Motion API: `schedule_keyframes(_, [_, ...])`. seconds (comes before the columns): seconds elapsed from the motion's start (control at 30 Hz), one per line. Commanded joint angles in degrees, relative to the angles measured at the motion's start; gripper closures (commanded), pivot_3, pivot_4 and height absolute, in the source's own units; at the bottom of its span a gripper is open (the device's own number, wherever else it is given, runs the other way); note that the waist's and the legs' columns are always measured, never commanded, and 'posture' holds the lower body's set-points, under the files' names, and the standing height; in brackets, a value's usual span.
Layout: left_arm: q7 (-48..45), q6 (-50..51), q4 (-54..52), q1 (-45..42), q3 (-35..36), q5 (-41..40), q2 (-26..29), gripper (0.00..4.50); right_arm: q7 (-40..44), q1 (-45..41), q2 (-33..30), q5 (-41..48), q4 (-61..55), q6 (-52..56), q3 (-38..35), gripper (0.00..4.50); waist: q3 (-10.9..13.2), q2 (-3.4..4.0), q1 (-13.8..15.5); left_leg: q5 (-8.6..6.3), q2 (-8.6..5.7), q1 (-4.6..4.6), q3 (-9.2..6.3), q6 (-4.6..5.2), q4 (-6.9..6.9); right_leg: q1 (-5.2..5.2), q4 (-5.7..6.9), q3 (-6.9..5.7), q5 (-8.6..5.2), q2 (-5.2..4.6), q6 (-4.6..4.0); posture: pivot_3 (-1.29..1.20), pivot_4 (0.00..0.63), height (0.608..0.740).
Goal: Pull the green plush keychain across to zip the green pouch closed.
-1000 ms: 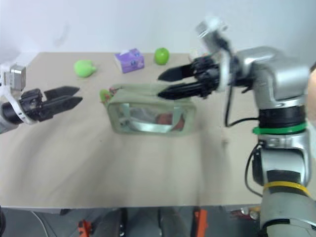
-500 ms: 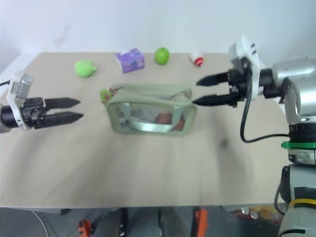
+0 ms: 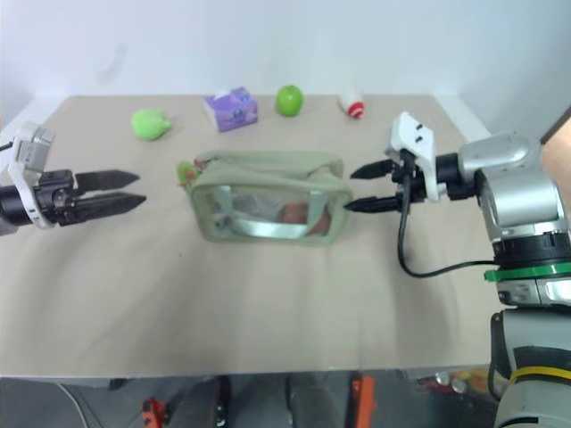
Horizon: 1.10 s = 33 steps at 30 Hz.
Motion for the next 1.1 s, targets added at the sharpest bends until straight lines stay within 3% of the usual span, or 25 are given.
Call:
schedule_keyframes(0.03, [1.14, -0.57, 0.72, -1.09, 3.05, -0.33, -0.13, 0.00, -0.80, -0.73, 0.97, -0.93, 0.94, -1.64, 0.13, 1.68, 0.00, 0.00, -0.01, 0.00, 0.00, 0.00, 0.00, 0.00, 0.00, 0.00, 0.00, 0.00, 0.00, 0.00, 0.00, 0.00, 0.150, 0.740])
schedule_keyframes(0.3, [6.44, -4.43, 5.31, -1.82, 2.05, 4.12, -3.22, 0.00, -0.97, -1.00, 2.47, -0.24, 2.34, -2.48, -0.70, 4.34, 0.00, 0.00, 0.05, 0.00, -0.01, 0.01, -0.02, 0.00, 0.03, 0.04, 0.01, 0.00, 0.04, 0.00, 0.05, 0.00, 0.150, 0.740])
schedule_keyframes(0.33, [7.59, -5.30, 6.61, -2.50, 1.52, 5.29, -4.07, 0.00, -0.86, -0.82, 2.44, -0.11, 2.18, -2.47, -0.76, 4.43, 0.00, 0.00, 0.06, 0.00, -0.01, 0.01, -0.02, 0.00, 0.03, 0.03, 0.01, 0.00, 0.04, 0.00, 0.05, 0.00, 0.150, 0.740])
schedule_keyframes(0.57, [14.22, -10.32, 16.36, -9.13, -3.24, 13.60, -10.71, 0.00, -1.13, 0.22, 2.67, 0.03, 1.29, -2.51, -0.72, 4.43, 0.00, 0.00, 0.18, 0.01, -0.03, 0.02, -0.04, 0.01, 0.12, 0.09, 0.01, 0.01, 0.22, 0.01, 0.29, 0.00, 0.150, 0.740])
schedule_keyframes(0.73, [13.86, -10.90, 19.04, -13.07, -3.82, 14.41, -14.42, 0.00, -1.64, 0.20, 2.76, -0.07, 1.29, -2.40, -0.75, 4.43, 0.00, 0.00, 0.06, 0.01, -0.03, 0.00, -0.03, 0.01, 0.13, 0.08, 0.01, 0.04, 0.28, 0.02, 0.34, 0.00, 0.150, 0.740])
schedule_keyframes(1.1, [7.61, -7.36, 18.09, -14.39, -5.72, 14.56, -14.94, 0.00, -2.23, 2.75, 1.72, 0.58, -1.81, -1.07, -1.83, 4.43, 0.00, 0.00, -0.01, 0.02, -0.03, 0.01, -0.04, 0.01, 0.13, 0.09, 0.02, 0.05, 0.30, 0.04, 0.36, 0.00, 0.150, 0.740])
